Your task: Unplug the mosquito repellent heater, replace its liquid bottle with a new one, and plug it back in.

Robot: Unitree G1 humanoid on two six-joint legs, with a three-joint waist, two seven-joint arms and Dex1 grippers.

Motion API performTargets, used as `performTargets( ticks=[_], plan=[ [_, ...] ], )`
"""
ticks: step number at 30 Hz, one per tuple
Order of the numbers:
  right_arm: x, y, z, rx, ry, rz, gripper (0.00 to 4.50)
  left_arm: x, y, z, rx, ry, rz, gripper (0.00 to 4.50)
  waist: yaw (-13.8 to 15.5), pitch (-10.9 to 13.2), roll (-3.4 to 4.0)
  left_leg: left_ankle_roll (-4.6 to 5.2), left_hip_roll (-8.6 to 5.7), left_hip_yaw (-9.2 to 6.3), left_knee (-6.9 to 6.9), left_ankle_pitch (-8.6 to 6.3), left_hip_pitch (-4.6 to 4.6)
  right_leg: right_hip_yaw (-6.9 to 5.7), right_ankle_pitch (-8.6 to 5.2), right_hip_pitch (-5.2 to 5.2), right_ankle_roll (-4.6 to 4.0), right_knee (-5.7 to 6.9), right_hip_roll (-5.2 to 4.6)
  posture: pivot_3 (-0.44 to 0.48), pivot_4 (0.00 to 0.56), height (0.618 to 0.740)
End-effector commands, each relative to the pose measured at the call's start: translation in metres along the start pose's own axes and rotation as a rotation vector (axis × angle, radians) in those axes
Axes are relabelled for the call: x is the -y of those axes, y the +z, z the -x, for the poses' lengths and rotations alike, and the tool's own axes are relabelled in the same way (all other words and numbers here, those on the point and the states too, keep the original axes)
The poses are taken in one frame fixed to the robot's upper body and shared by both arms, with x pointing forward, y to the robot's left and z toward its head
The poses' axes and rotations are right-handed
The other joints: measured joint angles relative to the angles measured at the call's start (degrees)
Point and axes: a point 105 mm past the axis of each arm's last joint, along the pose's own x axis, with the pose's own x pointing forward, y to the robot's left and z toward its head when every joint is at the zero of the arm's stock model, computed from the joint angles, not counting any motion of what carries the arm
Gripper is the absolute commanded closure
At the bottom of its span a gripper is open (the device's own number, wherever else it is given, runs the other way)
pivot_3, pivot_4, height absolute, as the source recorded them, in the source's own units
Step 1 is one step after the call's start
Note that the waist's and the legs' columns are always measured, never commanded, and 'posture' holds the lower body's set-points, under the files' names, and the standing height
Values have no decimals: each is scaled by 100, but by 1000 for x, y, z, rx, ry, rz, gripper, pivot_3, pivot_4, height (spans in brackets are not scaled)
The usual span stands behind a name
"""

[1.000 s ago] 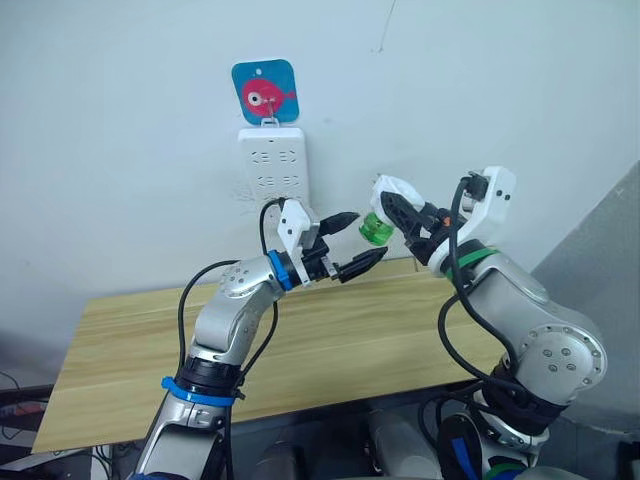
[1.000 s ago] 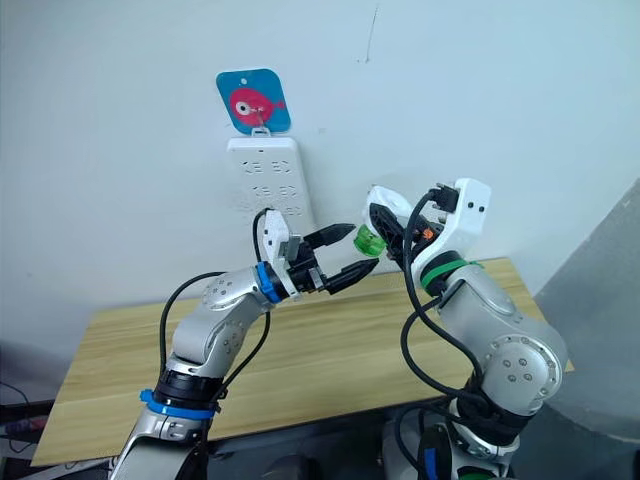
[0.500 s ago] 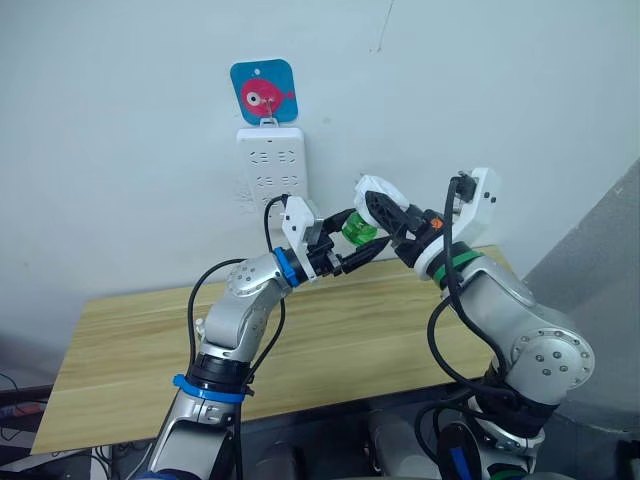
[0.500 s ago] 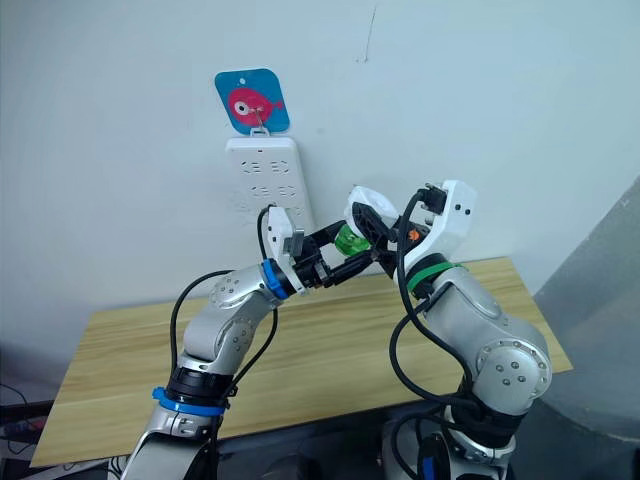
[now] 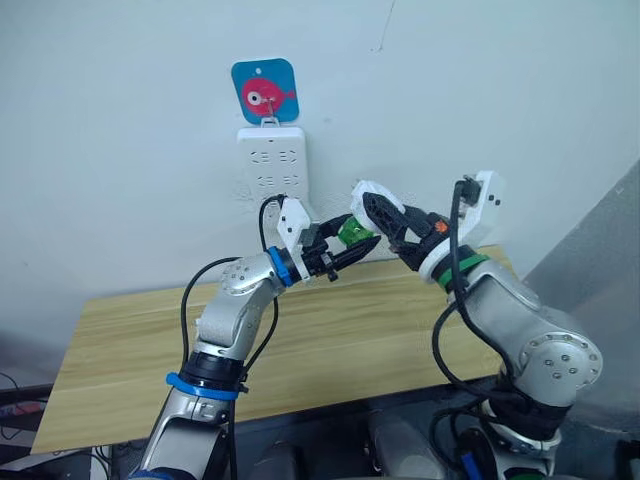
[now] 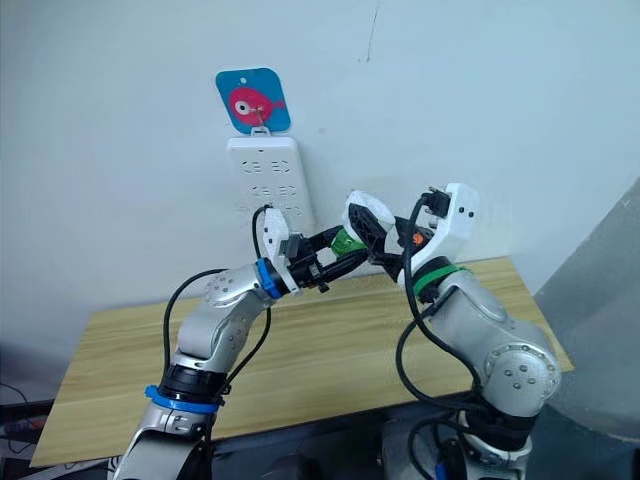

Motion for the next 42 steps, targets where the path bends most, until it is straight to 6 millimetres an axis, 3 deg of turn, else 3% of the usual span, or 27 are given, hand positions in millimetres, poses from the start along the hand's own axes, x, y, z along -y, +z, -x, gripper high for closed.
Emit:
performTargets(
  ticks=[1,8,16,28,42],
  plan=[
    [-3,12,20,3,102,2,0,-1,8,4,0,-43,-80,2209,3,8,4,0,-1,1,0,0,-3,0,0,0,0,-3,0,-233,126,733],
    [24,3,49,-327,180,79,0,6,-5,19,-117,-218,-255,2209,13,48,18,3,3,32,-4,-1,-11,1,0,6,1,-39,11,-227,135,733],
    [14,-21,50,-606,296,-47,0,22,-11,27,-179,-397,-442,2209,39,72,13,5,15,42,-9,-3,-22,13,2,8,3,-53,28,-203,148,733],
    [-2,-42,36,-672,381,-115,0,34,-15,28,-170,-453,-467,2209,315,79,14,11,17,30,-6,-6,-27,10,6,2,10,-64,20,-190,150,733],
    [-9,-48,25,-656,406,-179,0,42,-14,31,-144,-502,-461,2209,327,79,14,11,17,18,-5,-6,-25,8,6,3,9,-62,18,-186,146,733]
  ],
)
